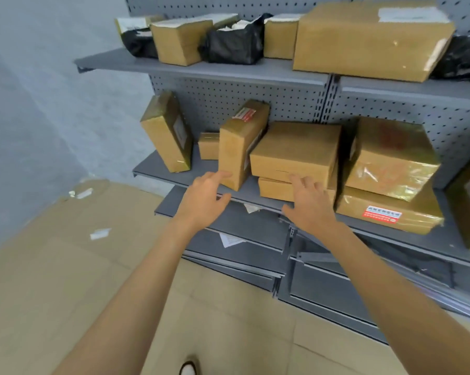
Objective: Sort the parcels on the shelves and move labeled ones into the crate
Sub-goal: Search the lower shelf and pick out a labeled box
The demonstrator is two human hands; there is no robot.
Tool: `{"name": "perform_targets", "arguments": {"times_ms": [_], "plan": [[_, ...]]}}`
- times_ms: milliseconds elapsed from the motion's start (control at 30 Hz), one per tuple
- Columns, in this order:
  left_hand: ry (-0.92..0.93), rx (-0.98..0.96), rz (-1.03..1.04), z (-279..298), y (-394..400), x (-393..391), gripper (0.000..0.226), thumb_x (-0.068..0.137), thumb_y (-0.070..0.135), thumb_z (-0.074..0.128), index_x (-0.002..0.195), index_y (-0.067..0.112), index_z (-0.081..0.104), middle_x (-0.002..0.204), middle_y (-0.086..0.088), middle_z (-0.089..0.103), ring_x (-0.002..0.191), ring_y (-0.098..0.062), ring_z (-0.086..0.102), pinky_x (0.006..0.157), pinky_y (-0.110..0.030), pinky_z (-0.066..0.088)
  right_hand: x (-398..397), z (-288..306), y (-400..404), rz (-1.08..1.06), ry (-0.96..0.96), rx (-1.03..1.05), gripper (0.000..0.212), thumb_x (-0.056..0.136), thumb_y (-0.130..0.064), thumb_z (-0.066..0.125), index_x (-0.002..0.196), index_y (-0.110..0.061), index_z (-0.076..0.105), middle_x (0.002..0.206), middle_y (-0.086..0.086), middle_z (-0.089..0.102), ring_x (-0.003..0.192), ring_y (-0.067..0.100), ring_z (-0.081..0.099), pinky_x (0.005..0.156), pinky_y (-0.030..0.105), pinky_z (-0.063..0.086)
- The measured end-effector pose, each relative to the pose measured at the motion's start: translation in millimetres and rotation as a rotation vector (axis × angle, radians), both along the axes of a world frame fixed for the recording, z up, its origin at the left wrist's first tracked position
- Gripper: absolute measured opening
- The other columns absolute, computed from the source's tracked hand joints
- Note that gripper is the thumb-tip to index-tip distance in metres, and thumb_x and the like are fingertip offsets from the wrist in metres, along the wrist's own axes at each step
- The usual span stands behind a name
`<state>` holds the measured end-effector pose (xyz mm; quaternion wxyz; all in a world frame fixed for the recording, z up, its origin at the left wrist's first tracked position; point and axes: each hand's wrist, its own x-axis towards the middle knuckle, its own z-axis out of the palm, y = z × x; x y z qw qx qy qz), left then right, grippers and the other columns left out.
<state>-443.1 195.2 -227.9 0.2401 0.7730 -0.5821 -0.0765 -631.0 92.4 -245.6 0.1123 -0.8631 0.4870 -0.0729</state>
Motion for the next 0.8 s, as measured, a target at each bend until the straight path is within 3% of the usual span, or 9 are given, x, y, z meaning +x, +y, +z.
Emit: {"name": "perform_targets", "arguments": {"times_ms": [433,567,800], "plan": [[-0.022,-0.045,0.037,3,-27,239,0.046,0.089,0.017,0.056,0.134,0.017,0.046,0.134,-0.014,0.051,0.124,-0.034,0.043,0.101,-0.044,0.038,249,-7,-12,0.011,-0.089,0.052,0.062,0.085,-0.022,0.058,0.14,-0.014,0.031,0.133,0.016,0.043,0.121,0.037,0.04,0.096,0.043,0.035],[-0.008,-0.058,-0.004,-2,-53,283,0.045,0.089,0.016,0.056,0.133,0.014,0.047,0.133,-0.015,0.051,0.125,-0.032,0.042,0.103,-0.039,0.035,289,-17,-22,-0.004,-0.055,0.051,0.062,0.087,-0.026,0.057,0.142,-0.015,0.029,0.134,0.015,0.041,0.12,0.036,0.039,0.095,0.04,0.035],[0.035,0.002,-0.013,-39,-114,314,0.049,0.087,0.019,0.059,0.134,0.02,0.046,0.14,-0.015,0.041,0.125,-0.037,0.038,0.103,-0.05,0.033,317,-45,-63,-0.061,0.0,0.1,0.065,0.088,-0.027,0.056,0.145,-0.017,0.025,0.136,0.015,0.041,0.12,0.035,0.04,0.096,0.04,0.035]]}}
